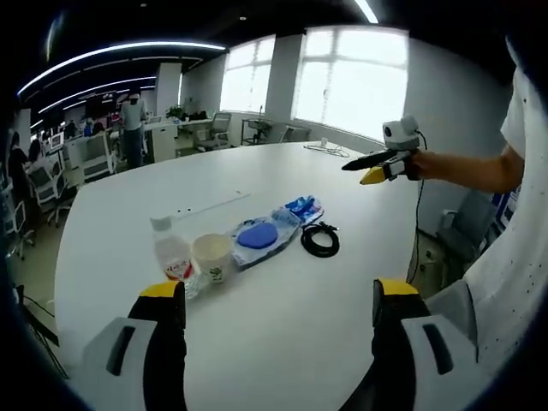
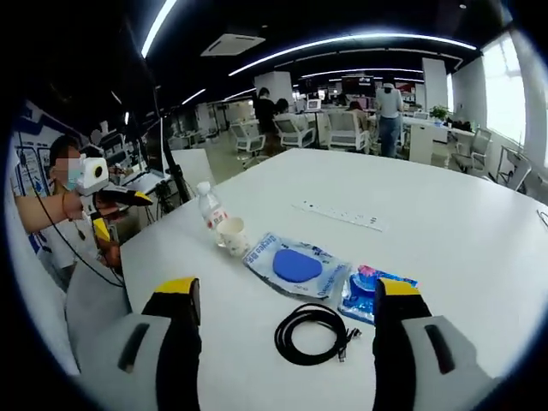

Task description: Arrange the tabletop items into an orderly group along one side of the table until the central work area is clear of visible clutter.

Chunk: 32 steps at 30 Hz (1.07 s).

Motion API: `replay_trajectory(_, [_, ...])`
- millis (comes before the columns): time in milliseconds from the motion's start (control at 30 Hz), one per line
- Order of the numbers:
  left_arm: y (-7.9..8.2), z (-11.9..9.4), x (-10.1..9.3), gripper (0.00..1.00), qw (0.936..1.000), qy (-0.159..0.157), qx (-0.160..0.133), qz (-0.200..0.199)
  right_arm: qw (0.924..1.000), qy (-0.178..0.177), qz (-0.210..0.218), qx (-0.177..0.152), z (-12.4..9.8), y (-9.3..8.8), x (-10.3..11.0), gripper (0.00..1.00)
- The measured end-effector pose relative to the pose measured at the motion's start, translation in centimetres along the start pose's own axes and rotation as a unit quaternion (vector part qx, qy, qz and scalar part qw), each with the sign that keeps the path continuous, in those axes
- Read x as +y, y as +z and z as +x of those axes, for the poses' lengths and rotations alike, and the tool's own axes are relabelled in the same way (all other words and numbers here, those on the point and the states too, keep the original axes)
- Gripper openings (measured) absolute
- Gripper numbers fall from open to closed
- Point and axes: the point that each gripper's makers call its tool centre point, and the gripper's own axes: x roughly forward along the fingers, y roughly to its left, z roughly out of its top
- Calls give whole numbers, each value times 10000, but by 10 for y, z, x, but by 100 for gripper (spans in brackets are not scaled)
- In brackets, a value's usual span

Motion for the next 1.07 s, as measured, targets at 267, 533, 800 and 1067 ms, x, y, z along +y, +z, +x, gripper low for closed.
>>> replay_trajectory(267, [-16,6,-1,93,9998,68,134,-106,9999,-138,59,-36,-24,-33,-3,85])
replay_trajectory(533, [-28,14,-7,94,9995,75,219,-222,9988,-314,360,62,-44,-70,-10,91])
replay_trajectory(800, [-42,27,-20,99,9990,-17,231,-395,9973,-459,464,338,-59,-103,-9,90])
replay_trajectory(1067, [-52,31,-30,100,9982,-75,304,-509,9968,-425,582,358,-62,-110,-1,89])
